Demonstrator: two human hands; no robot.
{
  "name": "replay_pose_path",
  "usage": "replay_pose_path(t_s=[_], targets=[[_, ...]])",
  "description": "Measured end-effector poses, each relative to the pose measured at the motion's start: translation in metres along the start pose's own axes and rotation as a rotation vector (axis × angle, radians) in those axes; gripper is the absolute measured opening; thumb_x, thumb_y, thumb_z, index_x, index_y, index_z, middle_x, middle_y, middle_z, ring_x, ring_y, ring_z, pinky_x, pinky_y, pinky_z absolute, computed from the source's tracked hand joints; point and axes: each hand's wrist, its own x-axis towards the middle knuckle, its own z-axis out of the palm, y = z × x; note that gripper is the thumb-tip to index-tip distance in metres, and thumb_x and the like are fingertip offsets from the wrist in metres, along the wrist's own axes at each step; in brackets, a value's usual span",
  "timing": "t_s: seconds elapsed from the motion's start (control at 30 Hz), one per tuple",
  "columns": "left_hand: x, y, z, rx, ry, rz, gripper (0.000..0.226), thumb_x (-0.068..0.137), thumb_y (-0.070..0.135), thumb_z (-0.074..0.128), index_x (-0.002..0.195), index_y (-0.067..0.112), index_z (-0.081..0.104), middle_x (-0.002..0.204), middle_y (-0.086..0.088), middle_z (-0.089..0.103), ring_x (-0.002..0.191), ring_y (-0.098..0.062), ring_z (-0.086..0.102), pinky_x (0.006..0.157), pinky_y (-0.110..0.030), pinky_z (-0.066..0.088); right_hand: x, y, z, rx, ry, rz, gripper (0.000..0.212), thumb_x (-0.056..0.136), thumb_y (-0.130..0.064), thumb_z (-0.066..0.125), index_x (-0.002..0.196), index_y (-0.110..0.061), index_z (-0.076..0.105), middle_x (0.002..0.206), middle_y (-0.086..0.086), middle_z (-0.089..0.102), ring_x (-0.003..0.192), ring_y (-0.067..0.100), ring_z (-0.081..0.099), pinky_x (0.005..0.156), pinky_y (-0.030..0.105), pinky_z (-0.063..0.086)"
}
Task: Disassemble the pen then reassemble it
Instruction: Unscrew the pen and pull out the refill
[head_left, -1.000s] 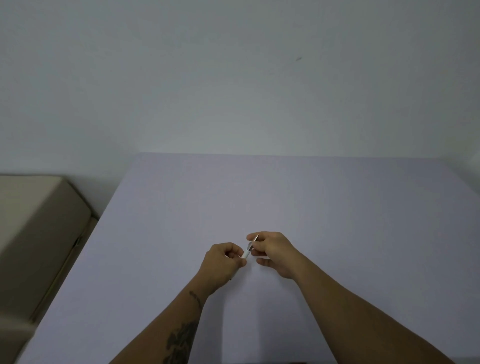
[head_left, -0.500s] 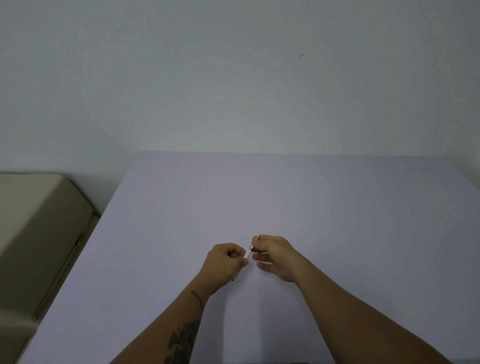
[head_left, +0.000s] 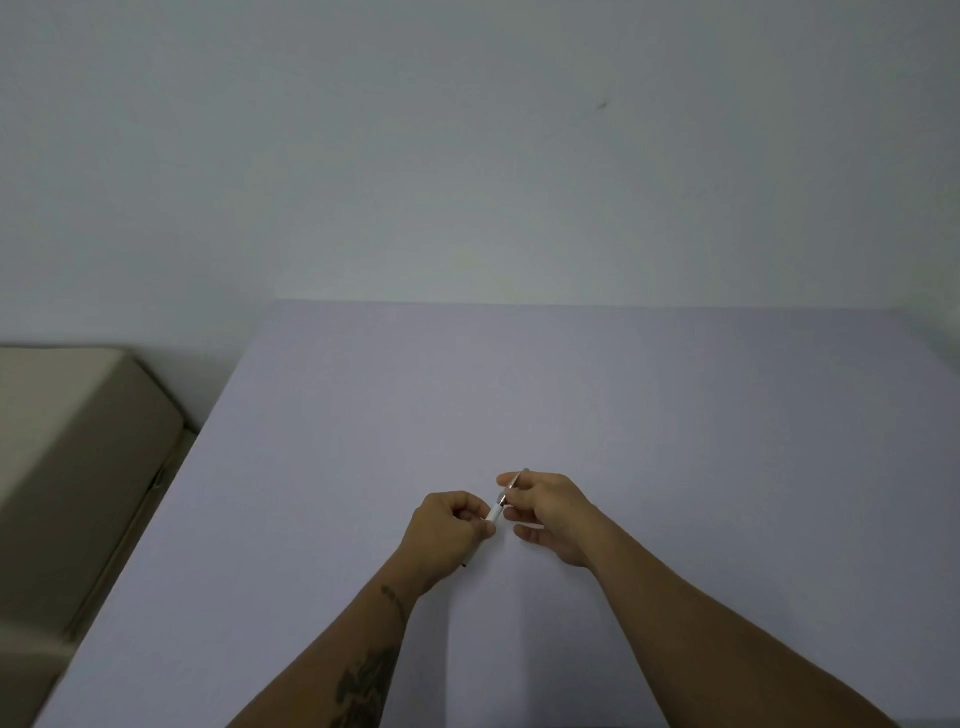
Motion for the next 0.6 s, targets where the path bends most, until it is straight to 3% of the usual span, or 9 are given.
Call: replay_pose_path(t_s=[0.17,0.33,0.47,0.6], targets=[[0.0002,0.0009,0.0009,-0.005,-0.005,-0.001,0.003,0.081,0.01,0.072,0.084,0.012,0.074,0.064,0.002,0.059,0.061,-0.013,0.056,0.043,-0.01,0.045,0.0024,0.0035,0.0023,0.015,0.024,0.006,0.013,0.091,-0.019,0.066,0.1,-0.011,0.072,0.092,0.003,0.07,0.085,0.018,0.063,0.071,0.031,0.051],[0.0002,0.0013,0.0026,-0.001,-0.009,0.002,0.005,0.081,0.01,0.072,0.085,0.012,0.074,0.065,0.001,0.06,0.061,-0.013,0.056,0.042,-0.008,0.044,0.0028,0.0016,0.0036,0.03,0.046,0.006,0.017,0.096,-0.015,0.061,0.107,-0.007,0.07,0.098,0.007,0.069,0.087,0.017,0.064,0.069,0.029,0.051],[-0.0002,-0.0007,0.0016,0.016,-0.008,-0.001,0.004,0.082,0.011,0.072,0.084,0.013,0.074,0.066,0.001,0.061,0.061,-0.012,0.056,0.043,-0.007,0.044,0.0,0.0002,0.0017,0.068,-0.013,0.03,0.021,0.1,-0.007,0.052,0.102,-0.012,0.072,0.102,0.006,0.069,0.094,0.019,0.064,0.072,0.03,0.051],[-0.0003,-0.0024,-0.0006,0.0,-0.005,-0.011,0.005,0.081,0.01,0.073,0.08,0.015,0.073,0.061,0.004,0.059,0.058,-0.011,0.055,0.043,-0.009,0.044,0.0001,0.0037,0.0014,0.083,-0.026,0.051,0.015,0.095,-0.015,0.062,0.108,-0.014,0.07,0.097,0.005,0.068,0.091,0.021,0.063,0.079,0.034,0.052]])
